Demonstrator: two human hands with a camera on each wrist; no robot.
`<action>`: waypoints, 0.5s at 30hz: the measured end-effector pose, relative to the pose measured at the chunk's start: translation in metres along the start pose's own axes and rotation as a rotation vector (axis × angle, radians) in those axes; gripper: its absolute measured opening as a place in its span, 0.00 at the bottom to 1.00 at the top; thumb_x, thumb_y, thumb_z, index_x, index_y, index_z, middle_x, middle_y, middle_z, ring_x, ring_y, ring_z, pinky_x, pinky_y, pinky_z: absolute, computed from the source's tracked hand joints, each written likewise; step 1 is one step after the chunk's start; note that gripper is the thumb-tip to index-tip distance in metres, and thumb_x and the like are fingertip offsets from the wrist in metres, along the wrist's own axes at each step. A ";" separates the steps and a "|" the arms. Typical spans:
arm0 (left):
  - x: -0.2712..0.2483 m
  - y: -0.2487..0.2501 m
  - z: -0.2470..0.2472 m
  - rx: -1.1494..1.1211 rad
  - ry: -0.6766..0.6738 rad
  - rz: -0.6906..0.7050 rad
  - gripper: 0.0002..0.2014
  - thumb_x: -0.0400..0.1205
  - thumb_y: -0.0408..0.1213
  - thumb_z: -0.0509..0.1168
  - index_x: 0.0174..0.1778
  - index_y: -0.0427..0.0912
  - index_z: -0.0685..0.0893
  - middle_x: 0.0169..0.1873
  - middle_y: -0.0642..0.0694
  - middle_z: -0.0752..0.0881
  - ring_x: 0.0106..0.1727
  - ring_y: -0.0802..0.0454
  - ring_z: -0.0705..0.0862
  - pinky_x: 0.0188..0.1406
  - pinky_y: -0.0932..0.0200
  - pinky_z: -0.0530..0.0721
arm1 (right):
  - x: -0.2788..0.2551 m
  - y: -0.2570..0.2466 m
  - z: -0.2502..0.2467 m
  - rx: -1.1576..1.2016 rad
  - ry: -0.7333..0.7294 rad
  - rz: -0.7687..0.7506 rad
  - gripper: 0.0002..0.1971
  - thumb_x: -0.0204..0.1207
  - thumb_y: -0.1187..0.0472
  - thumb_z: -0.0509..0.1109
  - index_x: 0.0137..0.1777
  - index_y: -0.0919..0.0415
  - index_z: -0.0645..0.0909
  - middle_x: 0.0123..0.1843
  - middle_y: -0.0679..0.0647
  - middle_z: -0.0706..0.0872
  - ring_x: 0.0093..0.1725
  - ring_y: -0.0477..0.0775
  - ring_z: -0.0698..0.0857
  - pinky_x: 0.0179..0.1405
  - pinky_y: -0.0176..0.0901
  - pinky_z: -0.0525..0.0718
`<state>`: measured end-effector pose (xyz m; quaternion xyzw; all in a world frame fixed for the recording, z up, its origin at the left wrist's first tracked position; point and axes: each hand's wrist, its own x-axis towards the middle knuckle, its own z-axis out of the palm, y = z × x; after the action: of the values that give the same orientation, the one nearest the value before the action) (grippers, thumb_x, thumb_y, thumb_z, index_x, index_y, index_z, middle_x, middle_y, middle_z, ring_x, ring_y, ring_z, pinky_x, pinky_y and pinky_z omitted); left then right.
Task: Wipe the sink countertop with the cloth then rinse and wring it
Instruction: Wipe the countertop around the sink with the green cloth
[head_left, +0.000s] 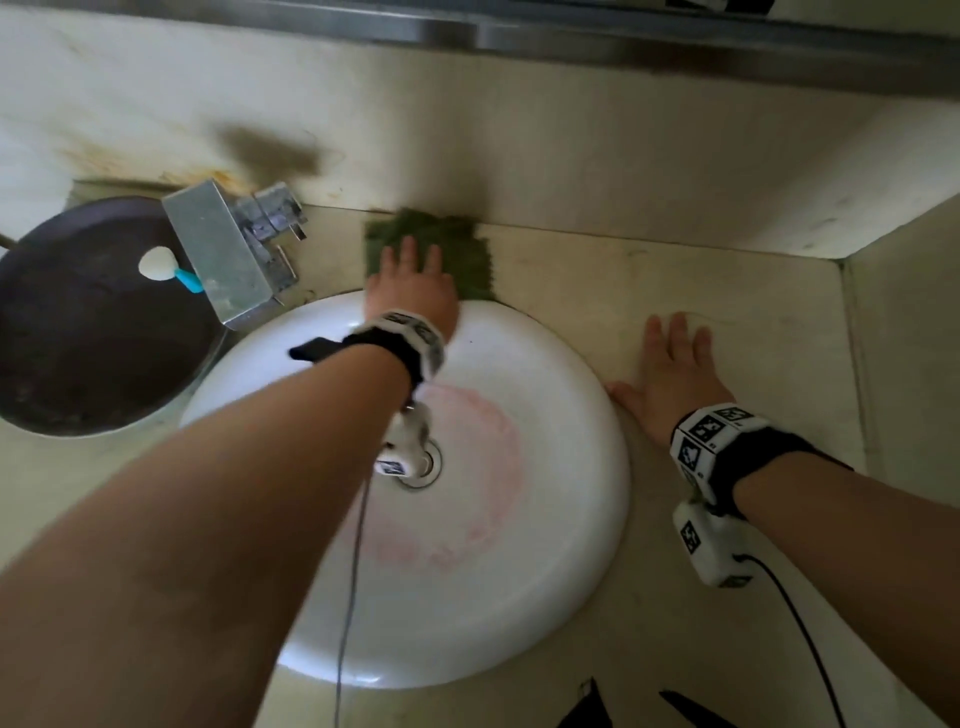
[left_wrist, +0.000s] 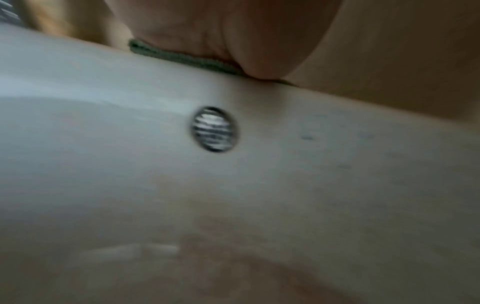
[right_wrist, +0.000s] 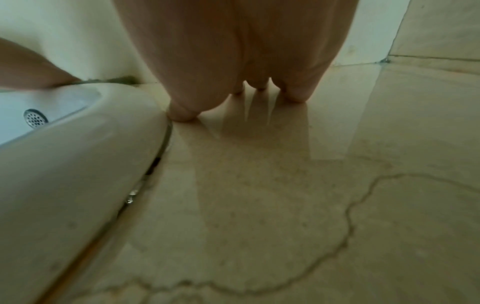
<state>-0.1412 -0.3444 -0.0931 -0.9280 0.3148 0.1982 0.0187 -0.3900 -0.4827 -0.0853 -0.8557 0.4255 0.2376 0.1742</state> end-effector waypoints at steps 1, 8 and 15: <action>0.006 -0.018 -0.003 -0.007 -0.011 -0.079 0.28 0.88 0.46 0.42 0.85 0.49 0.47 0.85 0.44 0.44 0.85 0.39 0.45 0.81 0.37 0.54 | 0.000 0.000 0.001 0.001 0.003 0.001 0.47 0.80 0.38 0.59 0.84 0.55 0.33 0.85 0.56 0.32 0.84 0.65 0.35 0.82 0.59 0.50; 0.023 -0.015 -0.013 -0.054 -0.061 -0.231 0.33 0.87 0.41 0.50 0.85 0.48 0.41 0.85 0.43 0.38 0.84 0.36 0.40 0.81 0.36 0.52 | 0.002 0.001 0.002 0.006 0.001 0.010 0.47 0.79 0.37 0.59 0.84 0.53 0.32 0.85 0.55 0.32 0.84 0.65 0.33 0.82 0.59 0.50; 0.025 0.038 -0.016 -0.044 -0.108 -0.106 0.35 0.86 0.43 0.55 0.85 0.48 0.42 0.85 0.40 0.40 0.84 0.34 0.41 0.81 0.35 0.51 | 0.001 0.000 0.002 -0.004 -0.004 -0.001 0.47 0.80 0.38 0.59 0.84 0.55 0.32 0.85 0.56 0.32 0.83 0.66 0.34 0.83 0.56 0.46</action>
<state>-0.1394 -0.3916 -0.0842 -0.9315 0.2594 0.2537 0.0259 -0.3904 -0.4825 -0.0880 -0.8558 0.4243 0.2400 0.1733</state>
